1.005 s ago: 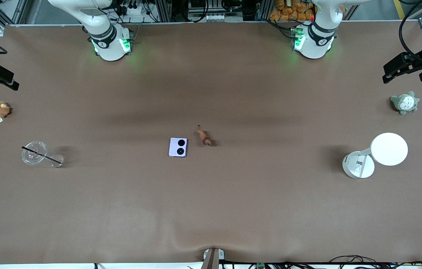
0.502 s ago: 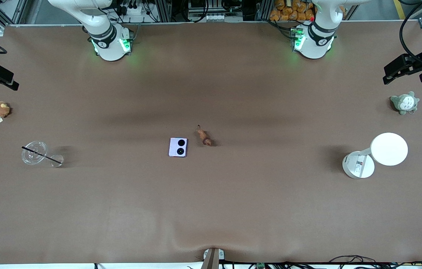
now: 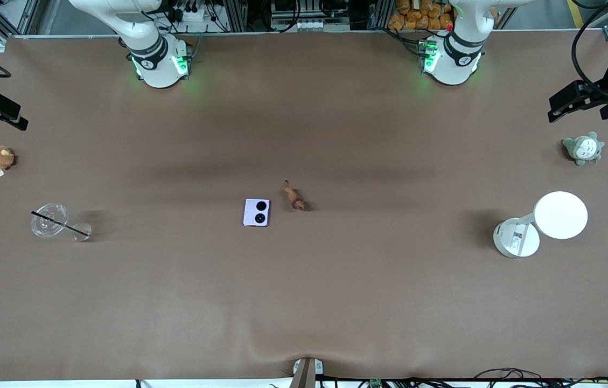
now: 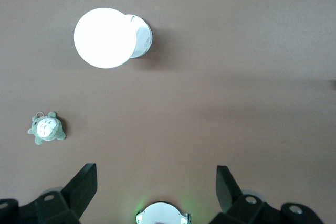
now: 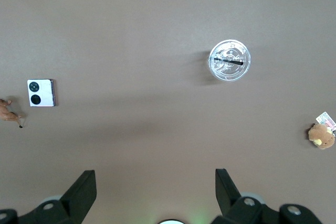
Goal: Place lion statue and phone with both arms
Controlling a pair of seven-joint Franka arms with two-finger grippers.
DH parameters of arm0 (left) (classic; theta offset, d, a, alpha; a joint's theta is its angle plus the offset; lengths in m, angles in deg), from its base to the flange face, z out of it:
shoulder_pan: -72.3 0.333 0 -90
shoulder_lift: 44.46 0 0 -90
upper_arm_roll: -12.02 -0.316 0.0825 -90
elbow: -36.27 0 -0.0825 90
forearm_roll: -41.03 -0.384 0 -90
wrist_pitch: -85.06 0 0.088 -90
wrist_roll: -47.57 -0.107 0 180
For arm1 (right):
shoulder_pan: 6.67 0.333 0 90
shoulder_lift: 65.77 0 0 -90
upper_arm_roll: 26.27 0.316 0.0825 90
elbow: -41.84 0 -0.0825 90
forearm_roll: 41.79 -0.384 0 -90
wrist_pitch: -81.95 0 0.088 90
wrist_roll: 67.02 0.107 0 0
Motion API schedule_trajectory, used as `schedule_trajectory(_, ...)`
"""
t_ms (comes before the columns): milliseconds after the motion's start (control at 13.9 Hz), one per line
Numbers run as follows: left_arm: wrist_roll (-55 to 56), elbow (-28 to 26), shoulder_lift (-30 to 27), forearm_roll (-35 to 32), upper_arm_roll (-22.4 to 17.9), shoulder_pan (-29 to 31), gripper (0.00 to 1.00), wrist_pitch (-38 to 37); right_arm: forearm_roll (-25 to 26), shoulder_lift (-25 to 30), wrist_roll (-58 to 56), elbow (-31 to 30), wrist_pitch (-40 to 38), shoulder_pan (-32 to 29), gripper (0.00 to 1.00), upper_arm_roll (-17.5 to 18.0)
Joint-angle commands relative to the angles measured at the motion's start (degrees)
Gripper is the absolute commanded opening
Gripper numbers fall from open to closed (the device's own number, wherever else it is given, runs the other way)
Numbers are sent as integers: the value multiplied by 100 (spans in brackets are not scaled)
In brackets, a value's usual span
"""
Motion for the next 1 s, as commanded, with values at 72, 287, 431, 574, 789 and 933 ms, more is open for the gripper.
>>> schedule_trajectory(72,34,109,93,83,18,-59,100,-80,-2,-22,92,26,-24,67,100,9)
schedule_trajectory(287,43,100,110,74,27,-121,100,-80,-2,-22,101,26,2,67,100,9)
schedule_trajectory(431,69,126,181,65,36,-164,100,-62,-10,-48,101,26,2,76,100,18)
schedule_trajectory(574,392,135,277,74,281,-182,100,-36,-2,-48,101,26,2,67,100,18)
schedule_trajectory(789,1672,170,628,74,860,-348,100,-1,-10,-48,101,35,11,67,100,18)
schedule_trajectory(933,2674,337,1049,74,1081,-690,100,165,-10,-57,101,26,20,111,100,18)
